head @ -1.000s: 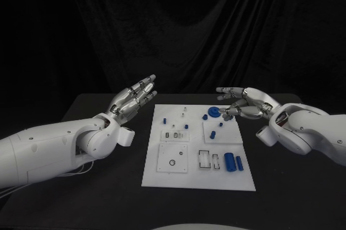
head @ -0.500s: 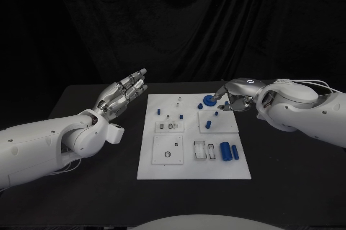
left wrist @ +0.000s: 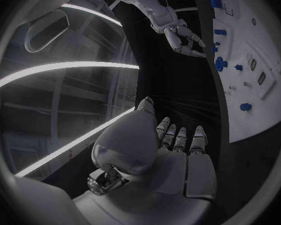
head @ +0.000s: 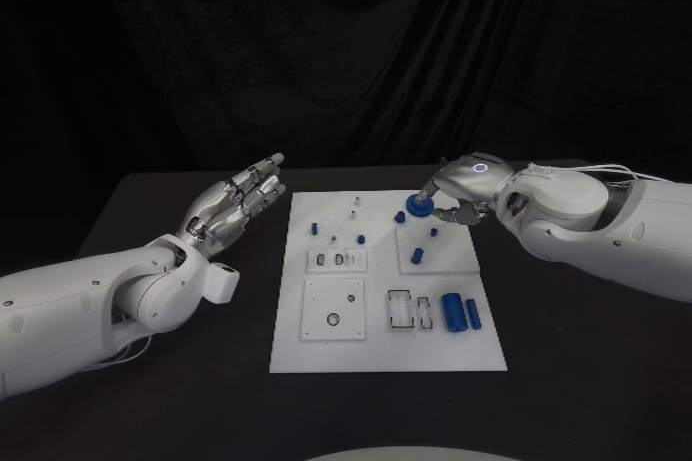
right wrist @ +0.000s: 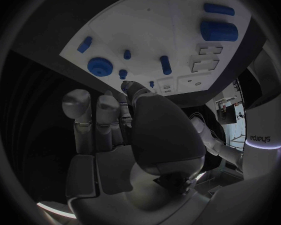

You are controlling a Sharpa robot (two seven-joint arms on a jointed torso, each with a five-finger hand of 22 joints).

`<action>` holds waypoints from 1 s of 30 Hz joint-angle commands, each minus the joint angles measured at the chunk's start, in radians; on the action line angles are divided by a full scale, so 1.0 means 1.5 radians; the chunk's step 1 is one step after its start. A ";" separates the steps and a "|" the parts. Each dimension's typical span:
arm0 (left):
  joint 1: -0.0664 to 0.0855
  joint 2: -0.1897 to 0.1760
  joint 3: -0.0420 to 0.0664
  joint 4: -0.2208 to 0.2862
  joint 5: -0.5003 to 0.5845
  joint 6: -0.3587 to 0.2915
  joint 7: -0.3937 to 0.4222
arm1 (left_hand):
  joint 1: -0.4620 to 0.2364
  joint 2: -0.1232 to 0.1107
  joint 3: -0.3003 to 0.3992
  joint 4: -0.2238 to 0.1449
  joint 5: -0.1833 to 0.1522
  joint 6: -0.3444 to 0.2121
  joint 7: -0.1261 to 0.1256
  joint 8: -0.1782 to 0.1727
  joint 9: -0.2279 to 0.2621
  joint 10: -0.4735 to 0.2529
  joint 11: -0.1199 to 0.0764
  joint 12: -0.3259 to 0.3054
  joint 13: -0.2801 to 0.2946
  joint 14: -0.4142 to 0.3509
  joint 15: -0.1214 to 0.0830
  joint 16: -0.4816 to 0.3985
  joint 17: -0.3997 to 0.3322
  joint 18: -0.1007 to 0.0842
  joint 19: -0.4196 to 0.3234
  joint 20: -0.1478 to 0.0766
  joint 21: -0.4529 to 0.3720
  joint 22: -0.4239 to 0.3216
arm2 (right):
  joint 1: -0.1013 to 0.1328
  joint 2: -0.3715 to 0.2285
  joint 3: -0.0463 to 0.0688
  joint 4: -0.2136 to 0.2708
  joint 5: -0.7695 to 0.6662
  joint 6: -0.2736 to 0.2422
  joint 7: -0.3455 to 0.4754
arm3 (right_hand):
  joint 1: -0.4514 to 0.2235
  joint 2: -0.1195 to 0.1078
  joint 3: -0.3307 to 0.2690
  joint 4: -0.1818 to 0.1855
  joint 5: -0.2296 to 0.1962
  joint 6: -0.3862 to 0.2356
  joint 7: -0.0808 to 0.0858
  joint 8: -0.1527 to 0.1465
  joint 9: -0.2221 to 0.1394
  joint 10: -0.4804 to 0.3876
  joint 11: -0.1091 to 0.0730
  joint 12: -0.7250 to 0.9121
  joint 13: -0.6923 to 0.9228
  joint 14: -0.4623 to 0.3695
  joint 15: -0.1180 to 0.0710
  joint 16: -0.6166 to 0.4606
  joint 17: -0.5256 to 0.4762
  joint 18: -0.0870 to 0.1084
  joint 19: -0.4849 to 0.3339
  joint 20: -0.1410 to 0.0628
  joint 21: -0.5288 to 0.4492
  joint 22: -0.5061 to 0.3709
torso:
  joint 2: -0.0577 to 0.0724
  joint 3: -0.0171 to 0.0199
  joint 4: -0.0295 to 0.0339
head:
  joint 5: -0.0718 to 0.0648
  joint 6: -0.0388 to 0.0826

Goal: Assemble the parts on the task board

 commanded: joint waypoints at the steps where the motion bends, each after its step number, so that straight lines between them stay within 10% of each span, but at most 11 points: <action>1: 0.001 0.001 0.001 -0.001 -0.006 0.013 0.064 | 0.008 -0.001 0.004 -0.001 0.002 0.003 -0.001 0.004 0.001 -0.003 -0.001 -0.002 -0.001 0.001 0.005 -0.002 -0.001 0.007 0.000 0.003 0.002 0.000 | 0.004 0.005 0.001 -0.006 -0.036 -0.028 -0.006 | -0.004 -0.005 0.006 0.001 0.001 0.001 0.000 -0.004 0.000 0.002 0.000 -0.006 0.000 0.007 0.000 0.013 0.017 -0.011 0.007 -0.001 0.014 0.020 | 0.008 -0.0014 0.0031 | 0.000 0.004; 18: 0.001 0.005 0.001 -0.011 -0.006 0.019 0.070 | 0.018 -0.001 0.005 -0.001 0.002 0.011 0.001 0.005 0.002 -0.002 -0.001 0.002 0.000 0.001 0.011 -0.002 -0.001 0.007 0.001 0.006 0.003 0.001 | 0.009 0.050 0.001 -0.053 -0.017 -0.017 0.041 | -0.045 -0.015 0.006 0.033 0.000 -0.019 -0.015 -0.006 -0.008 0.017 0.002 -0.021 0.002 0.021 0.001 0.059 0.079 -0.022 0.028 0.000 0.063 0.092 | 0.020 -0.0030 0.0109 | -0.021 0.006; 30: 0.001 0.006 0.001 -0.010 -0.006 0.023 0.070 | 0.020 -0.001 0.005 -0.001 0.002 0.013 0.002 0.006 0.002 -0.001 -0.001 0.002 0.000 0.001 0.012 -0.002 -0.001 0.007 0.002 0.007 0.003 0.001 | 0.008 0.077 0.001 -0.089 -0.011 -0.012 0.056 | -0.042 -0.017 0.013 0.034 0.000 -0.012 -0.015 -0.002 -0.009 0.049 0.000 -0.022 0.005 0.021 0.002 0.063 0.083 -0.024 0.030 0.001 0.073 0.109 | 0.024 -0.0026 0.0101 | -0.017 0.003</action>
